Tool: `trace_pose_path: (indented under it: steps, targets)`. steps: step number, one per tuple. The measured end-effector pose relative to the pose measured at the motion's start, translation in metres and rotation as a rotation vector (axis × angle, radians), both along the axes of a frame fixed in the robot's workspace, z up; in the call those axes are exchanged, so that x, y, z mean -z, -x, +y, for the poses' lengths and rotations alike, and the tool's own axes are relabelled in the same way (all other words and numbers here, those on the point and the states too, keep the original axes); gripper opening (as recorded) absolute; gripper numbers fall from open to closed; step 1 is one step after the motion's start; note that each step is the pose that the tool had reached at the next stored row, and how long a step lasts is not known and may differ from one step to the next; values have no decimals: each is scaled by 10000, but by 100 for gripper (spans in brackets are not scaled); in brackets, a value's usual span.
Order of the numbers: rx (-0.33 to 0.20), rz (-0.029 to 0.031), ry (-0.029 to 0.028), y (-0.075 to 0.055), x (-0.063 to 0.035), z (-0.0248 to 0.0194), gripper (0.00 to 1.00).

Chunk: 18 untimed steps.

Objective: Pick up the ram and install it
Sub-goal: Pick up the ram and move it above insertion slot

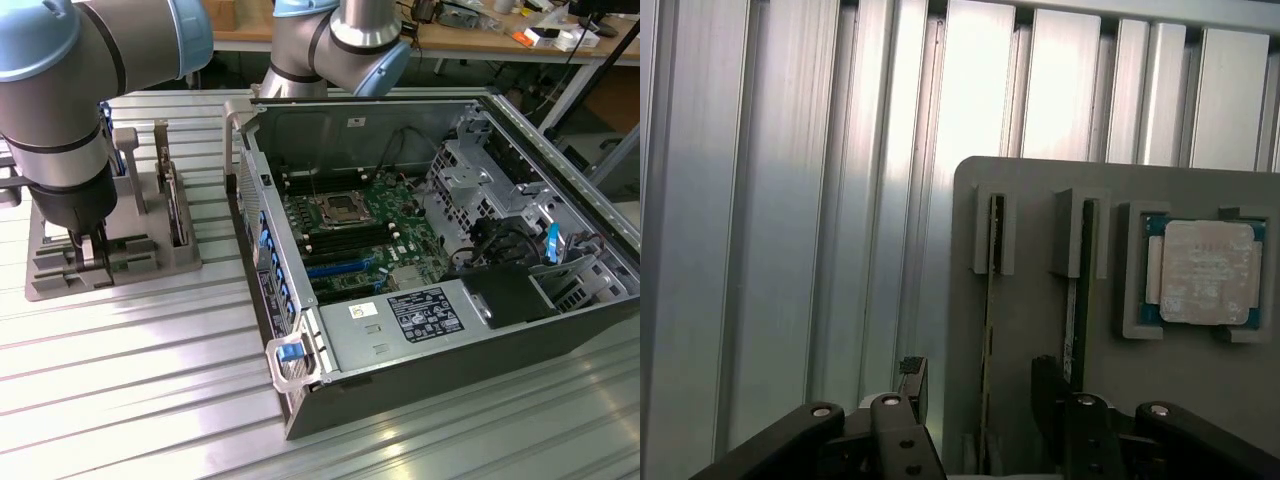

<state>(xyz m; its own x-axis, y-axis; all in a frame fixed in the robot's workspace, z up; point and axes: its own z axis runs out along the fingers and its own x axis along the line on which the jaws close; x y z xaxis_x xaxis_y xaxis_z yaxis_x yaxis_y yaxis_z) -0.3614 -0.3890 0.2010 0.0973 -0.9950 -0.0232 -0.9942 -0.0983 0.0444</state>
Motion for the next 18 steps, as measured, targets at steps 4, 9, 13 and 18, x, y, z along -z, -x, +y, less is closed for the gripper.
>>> trace_pose_path:
  steps: [4, 9, 13, 18]
  targets:
    - [0, 0, 0, 0, 0, 0, 34]
    - [0, 0, 0, 0, 0, 0, 14]
    - [-1, 0, 0, 0, 0, 0, 14]
    - [-1, -1, -1, 0, -24, 0, 14]
